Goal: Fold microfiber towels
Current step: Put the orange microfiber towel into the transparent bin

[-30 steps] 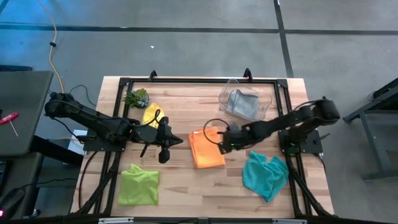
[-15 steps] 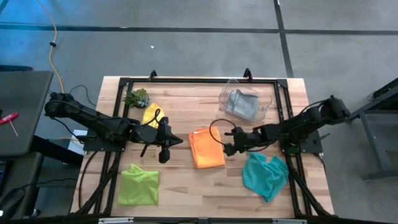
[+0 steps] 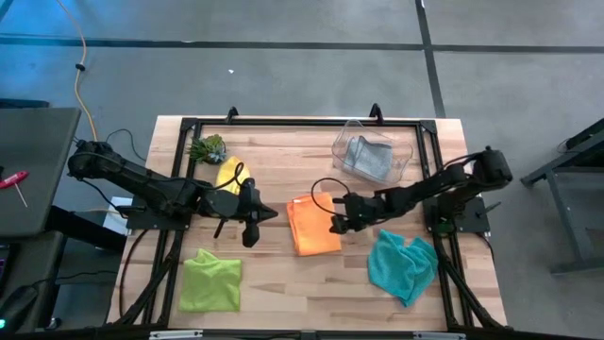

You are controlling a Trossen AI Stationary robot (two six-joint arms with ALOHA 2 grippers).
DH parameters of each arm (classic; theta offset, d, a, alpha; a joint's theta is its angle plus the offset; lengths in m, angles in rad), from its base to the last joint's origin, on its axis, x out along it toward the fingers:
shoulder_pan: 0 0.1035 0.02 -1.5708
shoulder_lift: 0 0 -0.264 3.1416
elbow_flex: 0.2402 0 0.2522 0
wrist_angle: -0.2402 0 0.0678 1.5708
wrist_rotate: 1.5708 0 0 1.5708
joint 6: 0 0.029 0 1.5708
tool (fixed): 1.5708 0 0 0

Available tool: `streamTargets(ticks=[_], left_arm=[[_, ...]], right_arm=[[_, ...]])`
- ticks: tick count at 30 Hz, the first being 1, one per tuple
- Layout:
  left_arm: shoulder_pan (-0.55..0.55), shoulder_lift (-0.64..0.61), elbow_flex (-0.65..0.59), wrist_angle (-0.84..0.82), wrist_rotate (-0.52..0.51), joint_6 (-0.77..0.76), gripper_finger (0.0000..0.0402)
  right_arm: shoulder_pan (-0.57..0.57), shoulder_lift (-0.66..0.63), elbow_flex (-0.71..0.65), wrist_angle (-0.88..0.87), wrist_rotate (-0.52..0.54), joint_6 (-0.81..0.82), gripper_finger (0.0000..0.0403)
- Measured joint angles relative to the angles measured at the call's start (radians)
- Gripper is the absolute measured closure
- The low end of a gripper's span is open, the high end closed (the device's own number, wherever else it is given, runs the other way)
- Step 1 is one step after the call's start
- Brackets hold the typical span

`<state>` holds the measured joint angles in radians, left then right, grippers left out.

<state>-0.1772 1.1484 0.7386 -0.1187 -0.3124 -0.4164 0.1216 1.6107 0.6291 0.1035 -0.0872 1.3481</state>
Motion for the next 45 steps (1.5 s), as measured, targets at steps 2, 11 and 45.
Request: streamTargets(ticks=[2,11,45], left_arm=[[0.000,0.013,0.000,0.002,-0.002,0.000,0.0401],[0.000,0.075,0.000,-0.002,0.021,-0.028,0.0402],[0.000,0.110,0.000,0.064,0.095,-0.037,0.0401]], right_arm=[[0.000,0.022,0.001,0.032,0.006,0.025,0.0096],[0.002,0.053,0.003,0.057,0.062,0.096,0.0096],[-0.010,0.179,0.003,0.202,0.213,0.248,0.0349]])
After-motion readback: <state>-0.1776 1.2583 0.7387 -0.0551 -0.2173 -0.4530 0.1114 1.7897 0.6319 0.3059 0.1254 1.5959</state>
